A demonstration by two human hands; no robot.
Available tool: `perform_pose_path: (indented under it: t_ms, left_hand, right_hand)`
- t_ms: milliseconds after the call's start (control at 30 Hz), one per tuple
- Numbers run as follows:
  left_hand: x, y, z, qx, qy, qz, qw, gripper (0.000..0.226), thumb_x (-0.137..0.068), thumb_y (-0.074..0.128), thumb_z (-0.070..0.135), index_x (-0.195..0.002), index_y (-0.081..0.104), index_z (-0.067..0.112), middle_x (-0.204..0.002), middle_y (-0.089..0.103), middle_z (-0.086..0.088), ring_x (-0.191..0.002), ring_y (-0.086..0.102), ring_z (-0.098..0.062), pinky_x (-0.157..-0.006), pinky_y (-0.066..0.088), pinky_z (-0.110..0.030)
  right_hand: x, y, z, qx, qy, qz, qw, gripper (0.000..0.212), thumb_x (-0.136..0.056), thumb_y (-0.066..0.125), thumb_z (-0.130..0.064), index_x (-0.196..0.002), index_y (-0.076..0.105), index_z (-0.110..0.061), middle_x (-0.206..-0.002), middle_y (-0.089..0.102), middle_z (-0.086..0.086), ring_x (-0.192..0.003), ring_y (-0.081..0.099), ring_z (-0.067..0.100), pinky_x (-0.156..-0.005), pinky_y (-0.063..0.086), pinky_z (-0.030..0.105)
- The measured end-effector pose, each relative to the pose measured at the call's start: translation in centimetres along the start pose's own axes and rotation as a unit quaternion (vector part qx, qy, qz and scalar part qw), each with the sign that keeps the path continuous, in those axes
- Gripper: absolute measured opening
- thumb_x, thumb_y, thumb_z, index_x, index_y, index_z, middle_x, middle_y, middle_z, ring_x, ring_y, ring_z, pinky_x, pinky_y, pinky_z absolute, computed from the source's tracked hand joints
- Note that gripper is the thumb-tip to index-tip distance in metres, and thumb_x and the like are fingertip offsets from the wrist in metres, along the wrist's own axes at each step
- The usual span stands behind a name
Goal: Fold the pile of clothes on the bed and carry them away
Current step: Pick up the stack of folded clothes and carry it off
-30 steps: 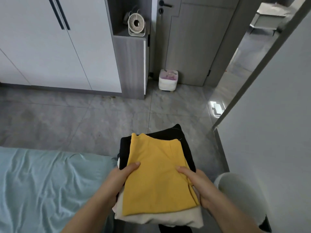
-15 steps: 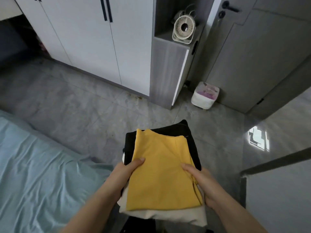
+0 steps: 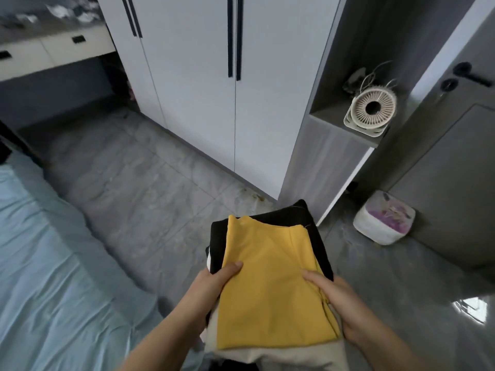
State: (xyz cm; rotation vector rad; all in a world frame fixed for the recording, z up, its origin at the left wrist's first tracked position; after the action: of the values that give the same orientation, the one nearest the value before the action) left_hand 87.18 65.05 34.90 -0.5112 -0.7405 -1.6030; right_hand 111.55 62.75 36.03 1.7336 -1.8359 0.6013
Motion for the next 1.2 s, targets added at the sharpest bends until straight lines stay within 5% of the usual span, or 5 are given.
perform_pose_path:
  t_ms: [167,333,833,967,1200]
  left_hand:
    - [-4.2,-2.3,5.1,0.058,0.02,0.047,0.997,0.043,-0.075,0.076,0.044,-0.107,0.061,0.019,-0.084,0.077,0.0,-0.074,0.074,-0.02,-0.049,0.055,-0.023]
    - [-8.9,-5.0,8.9,0.122,0.035,0.121,0.985,0.043,-0.074,0.076,0.044,-0.106,0.062,0.019,-0.084,0.077,0.0,-0.075,0.074,-0.019,-0.054,0.056,-0.025]
    - [-17.2,-13.4,18.7,0.308,0.07,0.315,0.895,0.051,-0.072,0.078,0.043,-0.115,0.062,0.021,-0.095,0.076,-0.001,-0.086,0.074,-0.022,-0.075,0.058,-0.036]
    - [-18.4,-18.9,21.5,0.348,0.088,0.311,0.88,0.048,-0.074,0.077,0.042,-0.115,0.062,0.021,-0.098,0.076,-0.003,-0.087,0.074,-0.023,-0.063,0.058,-0.029]
    - [-19.8,-33.0,27.7,0.343,0.113,0.328,0.873,0.048,-0.075,0.076,0.043,-0.116,0.062,0.024,-0.099,0.076,-0.001,-0.088,0.073,-0.022,-0.072,0.056,-0.034]
  right_hand:
    - [-7.0,2.6,-6.7,0.047,-0.01,-0.035,0.998,0.04,-0.078,0.073,-0.036,-0.113,0.066,-0.018,-0.099,0.075,0.001,-0.094,0.071,0.021,-0.094,0.051,0.041]
    - [-15.5,5.9,-13.1,0.117,-0.017,-0.106,0.987,0.031,-0.078,0.073,-0.039,-0.105,0.064,-0.028,-0.09,0.076,-0.008,-0.08,0.072,0.01,-0.067,0.051,0.025]
    - [-35.5,22.0,-27.0,0.316,0.066,-0.305,0.896,0.057,-0.07,0.077,-0.047,-0.116,0.058,-0.018,-0.104,0.073,0.004,-0.097,0.068,0.023,-0.08,0.053,0.036]
    - [-38.7,29.4,-29.5,0.339,0.056,-0.332,0.878,0.055,-0.064,0.078,-0.048,-0.107,0.061,-0.019,-0.097,0.074,0.003,-0.094,0.069,0.022,-0.078,0.053,0.035]
    - [-42.9,44.0,-32.5,0.343,0.038,-0.337,0.876,0.082,-0.061,0.077,-0.055,-0.127,0.048,-0.015,-0.114,0.066,0.005,-0.103,0.064,0.023,-0.094,0.049,0.042]
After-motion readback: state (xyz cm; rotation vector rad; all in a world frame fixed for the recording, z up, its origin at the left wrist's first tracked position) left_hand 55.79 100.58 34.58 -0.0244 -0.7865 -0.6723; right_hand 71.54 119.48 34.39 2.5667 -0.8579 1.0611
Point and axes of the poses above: each hand's wrist, its own x-axis away from the middle knuckle, its own y-axis out of the palm, z = x × y, the point moved 5 cm from there along -x, towards the middle knuckle
